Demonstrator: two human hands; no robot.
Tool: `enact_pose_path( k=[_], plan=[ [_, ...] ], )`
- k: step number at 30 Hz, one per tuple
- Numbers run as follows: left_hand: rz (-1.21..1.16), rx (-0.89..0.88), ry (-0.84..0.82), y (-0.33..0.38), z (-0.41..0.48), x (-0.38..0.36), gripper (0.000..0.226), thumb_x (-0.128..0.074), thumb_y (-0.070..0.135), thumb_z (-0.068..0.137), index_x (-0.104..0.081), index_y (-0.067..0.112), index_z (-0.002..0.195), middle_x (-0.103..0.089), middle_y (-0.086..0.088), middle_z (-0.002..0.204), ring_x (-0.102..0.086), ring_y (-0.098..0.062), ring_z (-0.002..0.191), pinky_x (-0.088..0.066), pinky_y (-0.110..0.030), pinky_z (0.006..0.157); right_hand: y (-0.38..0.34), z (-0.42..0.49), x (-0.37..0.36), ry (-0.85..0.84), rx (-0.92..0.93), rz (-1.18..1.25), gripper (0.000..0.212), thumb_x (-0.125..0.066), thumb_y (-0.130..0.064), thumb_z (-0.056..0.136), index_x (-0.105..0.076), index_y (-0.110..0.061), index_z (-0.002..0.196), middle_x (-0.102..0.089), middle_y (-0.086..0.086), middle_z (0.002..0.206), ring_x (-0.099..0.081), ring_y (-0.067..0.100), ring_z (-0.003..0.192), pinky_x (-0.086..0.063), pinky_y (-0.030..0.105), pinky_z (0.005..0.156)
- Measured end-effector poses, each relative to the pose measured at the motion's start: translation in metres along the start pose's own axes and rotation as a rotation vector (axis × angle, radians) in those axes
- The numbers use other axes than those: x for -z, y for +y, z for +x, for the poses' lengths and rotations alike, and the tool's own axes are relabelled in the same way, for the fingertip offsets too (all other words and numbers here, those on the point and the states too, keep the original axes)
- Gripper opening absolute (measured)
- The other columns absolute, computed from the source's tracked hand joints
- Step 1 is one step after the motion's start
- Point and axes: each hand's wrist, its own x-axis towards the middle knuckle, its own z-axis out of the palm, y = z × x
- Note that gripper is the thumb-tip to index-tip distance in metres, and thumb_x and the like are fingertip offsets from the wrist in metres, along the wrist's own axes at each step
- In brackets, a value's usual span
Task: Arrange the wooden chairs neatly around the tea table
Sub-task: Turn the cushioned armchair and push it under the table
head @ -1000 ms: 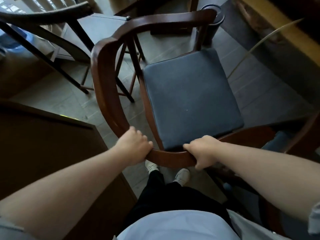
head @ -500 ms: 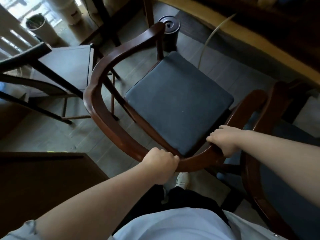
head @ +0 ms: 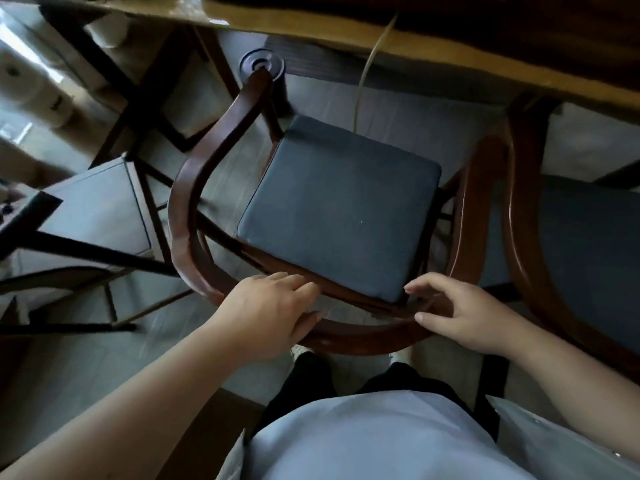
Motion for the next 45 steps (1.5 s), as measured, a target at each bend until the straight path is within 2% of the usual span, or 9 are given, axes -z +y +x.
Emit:
enact_pose_path(
  k=[5,9,14,19,22,30,38,43,45],
  plan=[
    [0.036,-0.136,-0.041,-0.047,-0.018,0.003,0.056,-0.038,0.064,0.087,-0.063,0.016,0.098,-0.067,0.001,0.088,-0.063,-0.023,0.080,-0.053,-0.034,0.067,-0.045,-0.005,-0.062,-0.015,0.065,-0.101,0.068,-0.068,-0.050,0.074,-0.037,-0.042,0.134,-0.044,-0.022,0.133,-0.039,-0.007,0.123,-0.033,0.020,0.101],
    [0.105,-0.208,-0.212,-0.076,-0.026,0.000,0.072,-0.039,0.080,0.076,-0.060,0.020,0.109,-0.067,0.003,0.101,-0.061,-0.021,0.093,-0.053,-0.036,0.075,-0.054,0.009,-0.109,0.064,0.160,-0.243,0.069,-0.068,-0.048,0.071,-0.045,-0.027,0.132,-0.048,-0.014,0.130,-0.041,0.003,0.122,-0.025,0.019,0.101],
    [0.133,-0.142,-0.399,-0.088,-0.026,-0.009,0.043,-0.052,0.050,0.079,-0.049,0.032,0.118,-0.062,0.009,0.110,-0.058,-0.018,0.101,-0.052,-0.037,0.073,-0.027,0.012,-0.136,0.398,0.089,-0.309,0.052,-0.079,-0.023,0.059,-0.064,-0.016,0.108,-0.067,0.003,0.110,-0.061,0.028,0.103,-0.042,0.041,0.095],
    [0.220,-0.086,-0.411,-0.086,-0.027,-0.019,0.024,-0.046,0.037,0.081,-0.053,0.027,0.102,-0.065,0.005,0.091,-0.063,-0.025,0.081,-0.050,-0.035,0.066,-0.006,0.026,-0.084,-0.054,-0.020,-0.550,0.053,-0.067,-0.037,0.070,-0.056,-0.027,0.121,-0.069,-0.004,0.111,-0.061,0.020,0.102,-0.046,0.035,0.090],
    [0.223,-0.081,-0.399,-0.087,-0.027,-0.018,0.021,-0.048,0.035,0.081,-0.054,0.028,0.100,-0.065,0.004,0.087,-0.063,-0.025,0.077,-0.049,-0.034,0.065,-0.011,0.038,-0.064,-0.324,-0.031,-0.648,0.040,-0.065,-0.030,0.070,-0.051,-0.029,0.107,-0.067,-0.004,0.101,-0.061,0.021,0.094,-0.047,0.037,0.083],
    [0.254,-0.038,-0.366,-0.066,-0.007,-0.027,0.021,-0.050,0.033,0.082,-0.055,0.030,0.102,-0.066,0.004,0.086,-0.062,-0.023,0.078,-0.039,-0.031,0.059,0.001,0.045,-0.033,-0.438,-0.096,-0.679,0.030,-0.061,-0.023,0.066,-0.046,-0.031,0.091,-0.061,-0.003,0.091,-0.060,0.022,0.085,-0.052,0.039,0.074],
    [0.239,-0.005,-0.263,-0.040,0.028,-0.034,0.024,-0.049,0.040,0.083,-0.054,0.028,0.103,-0.067,0.005,0.091,-0.064,-0.023,0.083,-0.039,-0.033,0.060,0.025,0.045,0.013,-0.350,-0.096,-0.682,0.031,-0.061,-0.018,0.065,-0.053,-0.028,0.094,-0.063,-0.003,0.092,-0.059,0.021,0.086,-0.047,0.032,0.071],
    [0.173,-0.090,-0.175,-0.041,0.019,-0.026,0.029,-0.077,0.039,0.062,-0.061,0.026,0.082,-0.064,0.008,0.064,-0.063,-0.022,0.054,-0.042,-0.027,0.041,0.033,0.029,-0.003,-0.164,0.012,-0.648,0.044,-0.062,-0.016,0.067,-0.059,-0.027,0.109,-0.062,-0.003,0.105,-0.057,0.020,0.100,-0.044,0.034,0.092],
    [0.202,-0.052,-0.218,-0.042,0.016,-0.026,0.026,-0.062,0.047,0.076,-0.058,0.029,0.095,-0.067,0.006,0.080,-0.066,-0.022,0.070,-0.041,-0.030,0.052,0.034,0.019,-0.026,0.000,0.072,-0.538,0.049,-0.063,-0.025,0.068,-0.059,-0.026,0.117,-0.063,-0.004,0.113,-0.054,0.016,0.106,-0.037,0.034,0.100]
  ],
)
